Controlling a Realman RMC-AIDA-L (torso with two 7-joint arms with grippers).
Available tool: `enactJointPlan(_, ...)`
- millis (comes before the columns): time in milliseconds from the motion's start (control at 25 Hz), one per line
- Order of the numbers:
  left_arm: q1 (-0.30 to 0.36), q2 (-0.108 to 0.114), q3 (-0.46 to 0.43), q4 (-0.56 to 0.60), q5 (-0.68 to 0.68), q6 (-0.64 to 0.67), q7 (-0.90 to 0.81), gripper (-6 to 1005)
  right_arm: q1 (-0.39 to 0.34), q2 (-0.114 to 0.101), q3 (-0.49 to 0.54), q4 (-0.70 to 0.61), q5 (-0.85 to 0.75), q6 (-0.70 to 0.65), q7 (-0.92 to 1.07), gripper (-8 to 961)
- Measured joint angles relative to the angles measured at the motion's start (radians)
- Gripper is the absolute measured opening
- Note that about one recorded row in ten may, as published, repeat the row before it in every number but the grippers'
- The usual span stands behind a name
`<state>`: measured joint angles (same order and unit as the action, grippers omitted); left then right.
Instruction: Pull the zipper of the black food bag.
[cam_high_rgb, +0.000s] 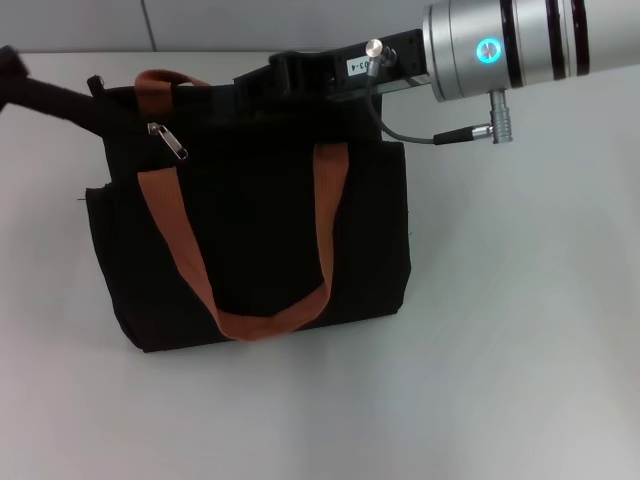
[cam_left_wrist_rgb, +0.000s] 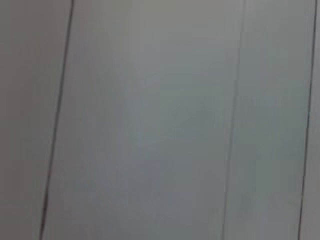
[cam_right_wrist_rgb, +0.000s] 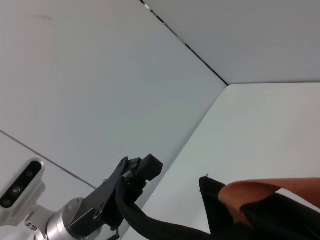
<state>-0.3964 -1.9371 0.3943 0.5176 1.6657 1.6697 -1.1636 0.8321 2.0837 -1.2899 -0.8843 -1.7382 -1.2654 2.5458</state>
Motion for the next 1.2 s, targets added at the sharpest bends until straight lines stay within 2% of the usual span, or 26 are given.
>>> enactJointPlan(120, 0.033, 0.021, 0.000, 0.010, 0.000, 0.009, -0.005, 20, 0.006, 0.000, 0.001, 0.001, 0.000, 0.001, -0.004, 166)
enactJointPlan(280, 0.065, 0.040, 0.007, 0.028, 0.012, 0.036, -0.017, 113, 0.012, -0.001, 0.001, 0.002, 0.000, 0.002, -0.004, 205)
enactJointPlan(480, 0.108, 0.053, 0.006, 0.083, 0.039, 0.038, -0.035, 228, 0.015, -0.001, 0.002, 0.002, 0.000, -0.006, -0.005, 225)
enactJointPlan(560, 0.156, 0.076, -0.030, 0.124, 0.038, 0.056, -0.059, 273, 0.015, -0.002, 0.002, 0.005, 0.000, -0.009, -0.005, 225)
enactJointPlan(720, 0.179, 0.091, -0.126, 0.146, 0.033, 0.116, -0.064, 364, 0.019, -0.002, 0.001, 0.016, 0.000, -0.009, -0.006, 225)
enactJointPlan(840, 0.181, 0.095, -0.147, 0.156, 0.034, 0.159, -0.058, 460, 0.019, -0.002, 0.002, 0.016, 0.000, -0.014, -0.007, 225)
enactJointPlan(960, 0.161, 0.093, -0.098, 0.158, 0.052, 0.206, -0.044, 570, 0.019, -0.002, 0.001, 0.016, 0.000, -0.020, -0.007, 225)
enactJointPlan(1000, 0.152, 0.088, -0.068, 0.158, 0.064, 0.210, -0.034, 606, 0.019, -0.002, 0.001, 0.017, 0.000, -0.021, -0.007, 225)
enactJointPlan(1080, 0.127, 0.072, -0.015, 0.161, 0.099, 0.187, -0.012, 790, 0.019, -0.002, 0.001, 0.019, 0.000, -0.022, -0.007, 225)
enactJointPlan(1200, 0.083, 0.045, 0.020, 0.165, 0.183, 0.139, 0.001, 787, 0.018, -0.002, 0.001, 0.021, 0.000, -0.023, -0.007, 224)
